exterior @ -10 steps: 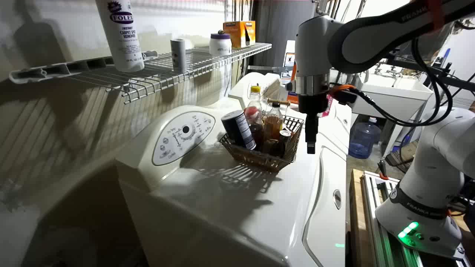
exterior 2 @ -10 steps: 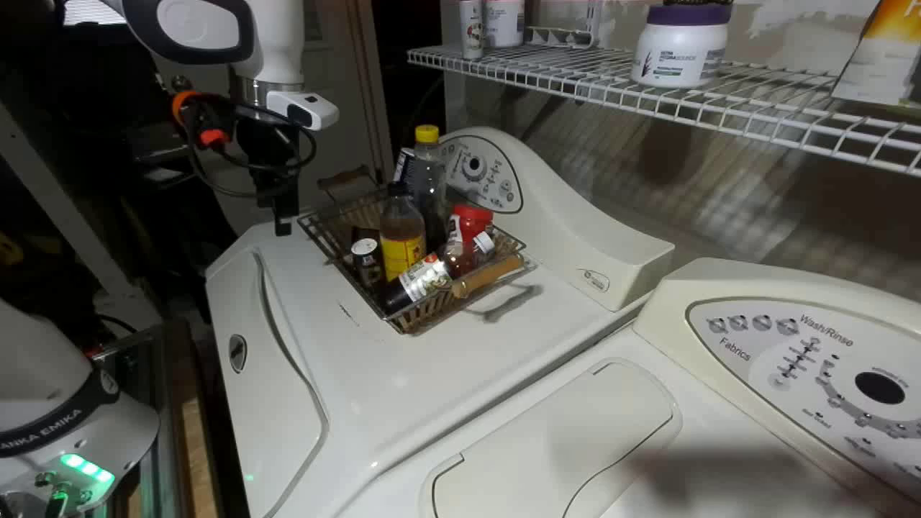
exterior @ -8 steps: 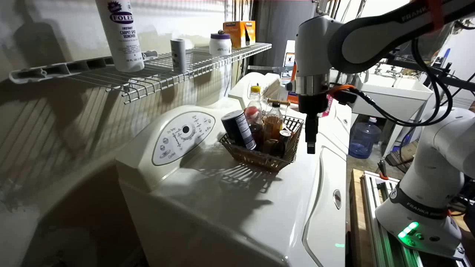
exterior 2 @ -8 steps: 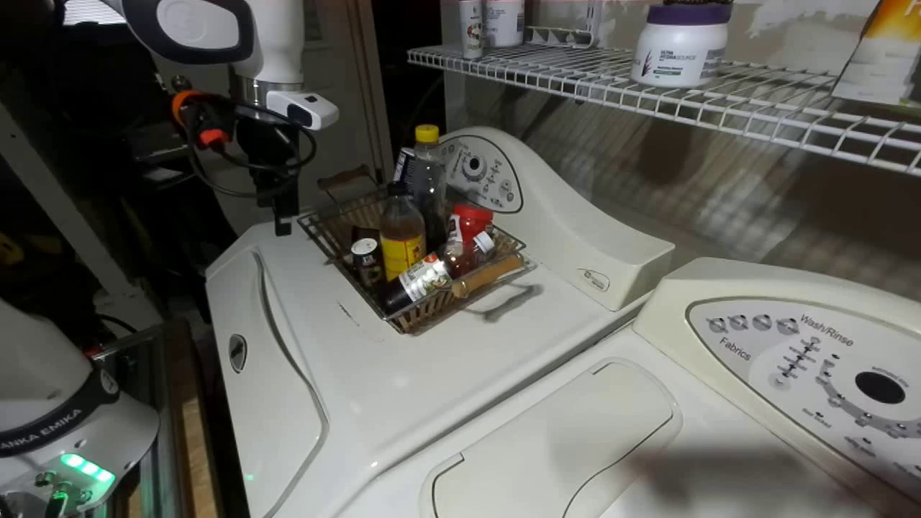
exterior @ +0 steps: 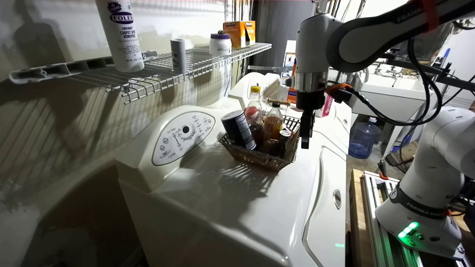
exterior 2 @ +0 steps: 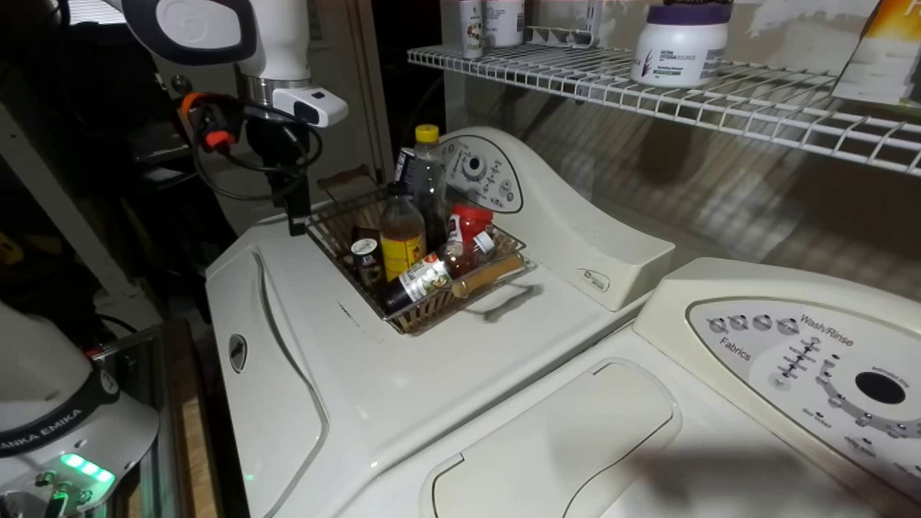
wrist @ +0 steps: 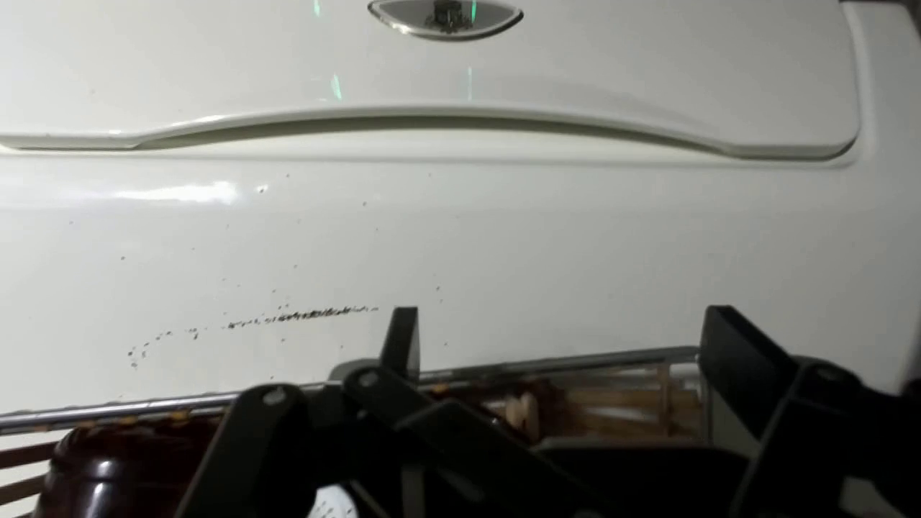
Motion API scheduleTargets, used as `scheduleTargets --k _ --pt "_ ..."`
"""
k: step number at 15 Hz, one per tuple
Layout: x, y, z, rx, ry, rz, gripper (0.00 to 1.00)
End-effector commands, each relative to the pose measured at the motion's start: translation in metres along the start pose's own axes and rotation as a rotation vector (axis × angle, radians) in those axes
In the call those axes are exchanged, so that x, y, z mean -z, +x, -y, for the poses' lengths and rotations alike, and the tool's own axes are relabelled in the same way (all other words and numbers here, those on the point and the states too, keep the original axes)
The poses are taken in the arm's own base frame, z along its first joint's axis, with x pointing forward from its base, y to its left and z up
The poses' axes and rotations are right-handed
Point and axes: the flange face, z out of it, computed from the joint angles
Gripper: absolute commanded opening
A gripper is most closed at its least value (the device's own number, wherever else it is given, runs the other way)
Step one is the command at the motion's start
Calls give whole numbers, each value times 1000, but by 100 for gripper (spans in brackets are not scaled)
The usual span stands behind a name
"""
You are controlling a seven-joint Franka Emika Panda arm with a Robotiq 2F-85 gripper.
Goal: Remove the object from the basket and place it on the rack
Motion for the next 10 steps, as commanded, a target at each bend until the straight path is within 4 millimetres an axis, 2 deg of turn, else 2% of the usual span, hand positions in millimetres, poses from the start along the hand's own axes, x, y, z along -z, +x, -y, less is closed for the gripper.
scheduleTargets --k 1,4,10 --pt "8 5 -20 -66 -34 -135 100" --pt "7 11 -31 -69 -68 -223 100" --pt "-13 10 -54 -129 -114 -256 100"
